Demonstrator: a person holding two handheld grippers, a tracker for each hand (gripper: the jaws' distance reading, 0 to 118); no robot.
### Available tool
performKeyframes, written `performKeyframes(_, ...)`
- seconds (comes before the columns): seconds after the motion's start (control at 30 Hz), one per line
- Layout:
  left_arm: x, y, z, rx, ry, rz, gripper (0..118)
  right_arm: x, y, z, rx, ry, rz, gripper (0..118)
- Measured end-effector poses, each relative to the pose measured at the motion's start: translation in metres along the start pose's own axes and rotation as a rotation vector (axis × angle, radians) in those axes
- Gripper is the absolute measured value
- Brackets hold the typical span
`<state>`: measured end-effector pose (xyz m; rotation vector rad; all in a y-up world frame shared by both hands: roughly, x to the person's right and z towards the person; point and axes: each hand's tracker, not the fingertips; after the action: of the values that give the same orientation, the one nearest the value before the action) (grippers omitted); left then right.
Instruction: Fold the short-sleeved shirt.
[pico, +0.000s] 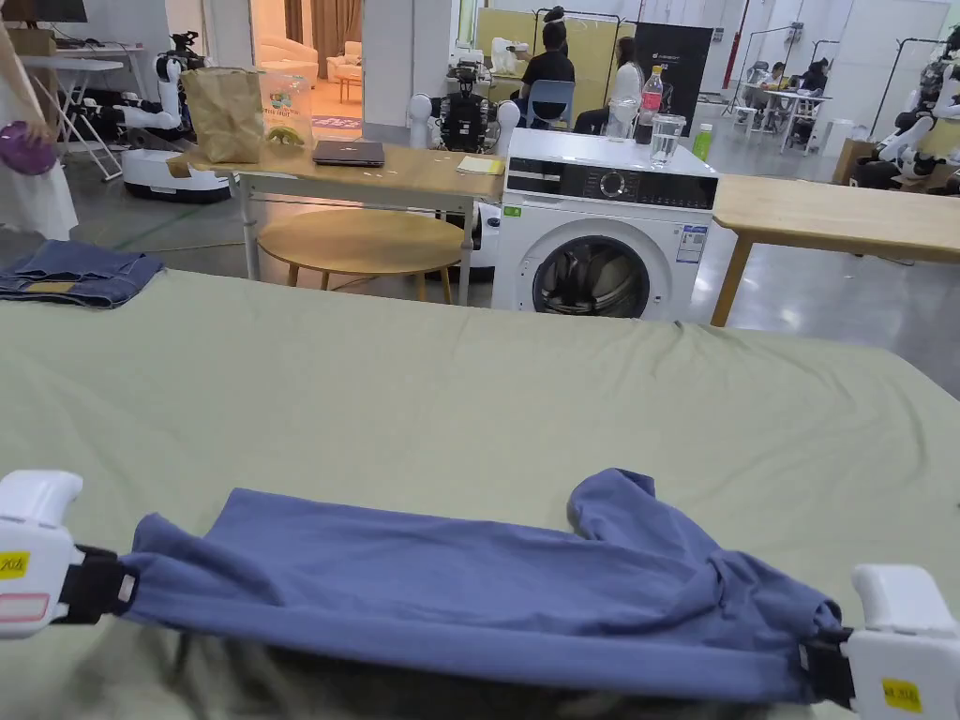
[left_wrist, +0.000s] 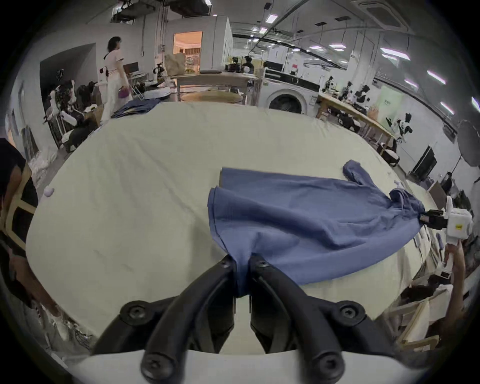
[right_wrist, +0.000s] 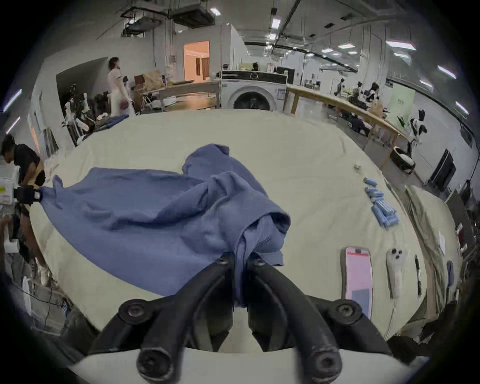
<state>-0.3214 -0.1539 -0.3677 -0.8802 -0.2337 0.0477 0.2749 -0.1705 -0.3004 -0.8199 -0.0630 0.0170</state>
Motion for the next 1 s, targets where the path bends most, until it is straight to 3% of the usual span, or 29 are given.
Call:
performKeyframes(0.17,-0.003,-0.057,-0.003,-0.073,0.004,-0.003,3,-0.015,-0.056,-0.003,-0.095,-0.033,0.041,6)
performKeyframes(0.5,-0.007,-0.113,-0.049,-0.139,0.032,0.026,3,-0.024,-0.095,-0.041,-0.138,-0.073,0.013,7)
performKeyframes(0.57,-0.006,-0.110,-0.048,-0.134,0.032,0.033,3,-0.026,-0.090,-0.038,-0.137,-0.082,0.027,13)
performKeyframes(0.63,-0.004,-0.104,-0.043,-0.134,0.035,0.028,7,-0.028,-0.083,-0.028,-0.126,-0.106,0.026,32)
performKeyframes(0.7,0.003,-0.097,-0.036,-0.119,0.048,0.024,17,-0.031,-0.071,-0.013,-0.035,-0.136,0.017,54)
performKeyframes(0.77,0.009,-0.088,-0.028,-0.062,0.061,0.017,40,-0.036,-0.057,0.002,0.053,-0.134,-0.006,57)
performKeyframes(1.0,0.045,-0.047,-0.006,0.297,0.056,0.012,43,-0.074,-0.012,0.018,0.371,-0.091,-0.077,57)
